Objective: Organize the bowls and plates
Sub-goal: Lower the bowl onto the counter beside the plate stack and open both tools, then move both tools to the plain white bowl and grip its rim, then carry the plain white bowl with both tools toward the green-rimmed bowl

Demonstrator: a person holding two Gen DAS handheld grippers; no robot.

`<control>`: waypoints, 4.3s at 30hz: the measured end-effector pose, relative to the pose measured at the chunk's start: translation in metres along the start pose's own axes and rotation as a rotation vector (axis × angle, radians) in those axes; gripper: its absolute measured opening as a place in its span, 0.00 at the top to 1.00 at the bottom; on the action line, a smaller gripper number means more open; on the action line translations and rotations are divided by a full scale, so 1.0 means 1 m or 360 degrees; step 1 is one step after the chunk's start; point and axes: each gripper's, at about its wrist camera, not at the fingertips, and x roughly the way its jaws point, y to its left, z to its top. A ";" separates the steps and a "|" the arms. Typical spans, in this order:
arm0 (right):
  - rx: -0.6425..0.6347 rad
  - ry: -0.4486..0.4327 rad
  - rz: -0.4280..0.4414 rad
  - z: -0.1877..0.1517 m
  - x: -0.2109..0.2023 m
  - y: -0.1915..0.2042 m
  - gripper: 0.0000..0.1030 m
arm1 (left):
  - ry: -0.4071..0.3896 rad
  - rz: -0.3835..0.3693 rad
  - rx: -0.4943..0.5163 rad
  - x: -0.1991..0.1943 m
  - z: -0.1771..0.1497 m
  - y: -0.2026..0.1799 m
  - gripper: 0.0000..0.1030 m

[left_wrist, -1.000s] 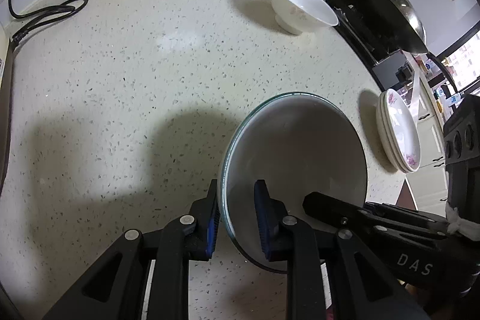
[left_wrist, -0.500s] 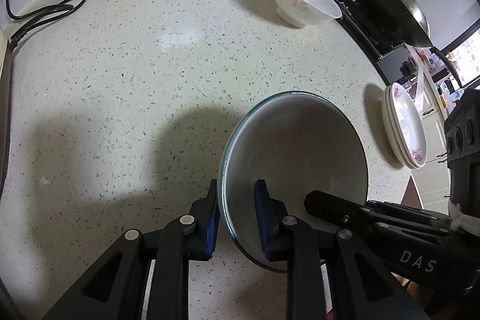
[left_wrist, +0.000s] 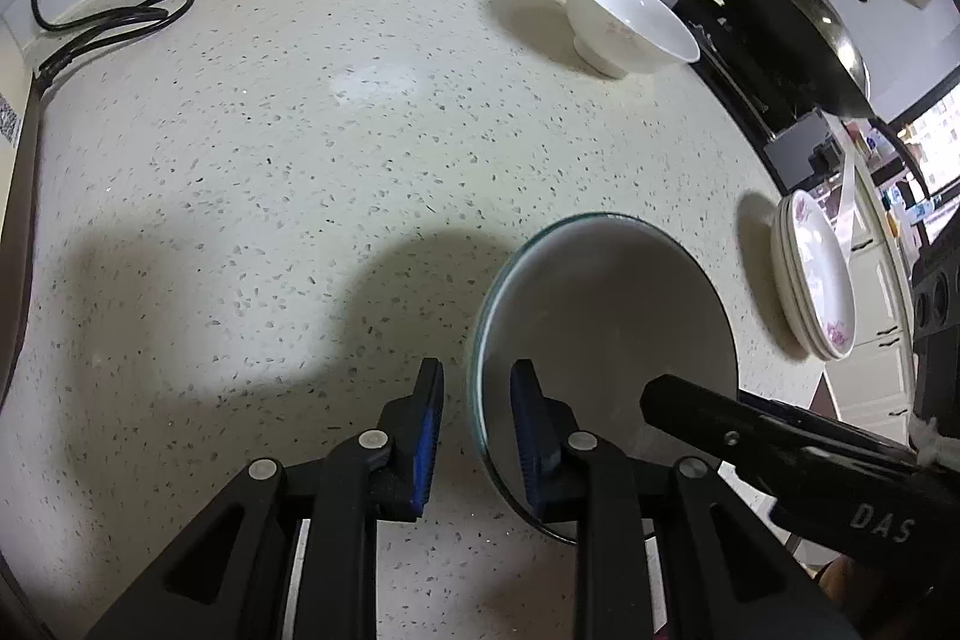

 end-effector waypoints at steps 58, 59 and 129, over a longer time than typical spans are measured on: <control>0.0182 -0.0280 0.0014 0.189 -0.010 -0.051 0.33 | 0.0122 -0.0163 0.0034 0.065 0.229 -0.051 0.31; 0.0192 -0.0274 0.0014 0.192 -0.007 -0.052 0.33 | 0.0124 -0.0157 0.0038 0.069 0.230 -0.053 0.31; -0.0064 -0.0347 -0.0031 0.130 -0.033 0.028 0.81 | -0.0206 -0.0074 0.0274 -0.026 0.158 -0.070 0.89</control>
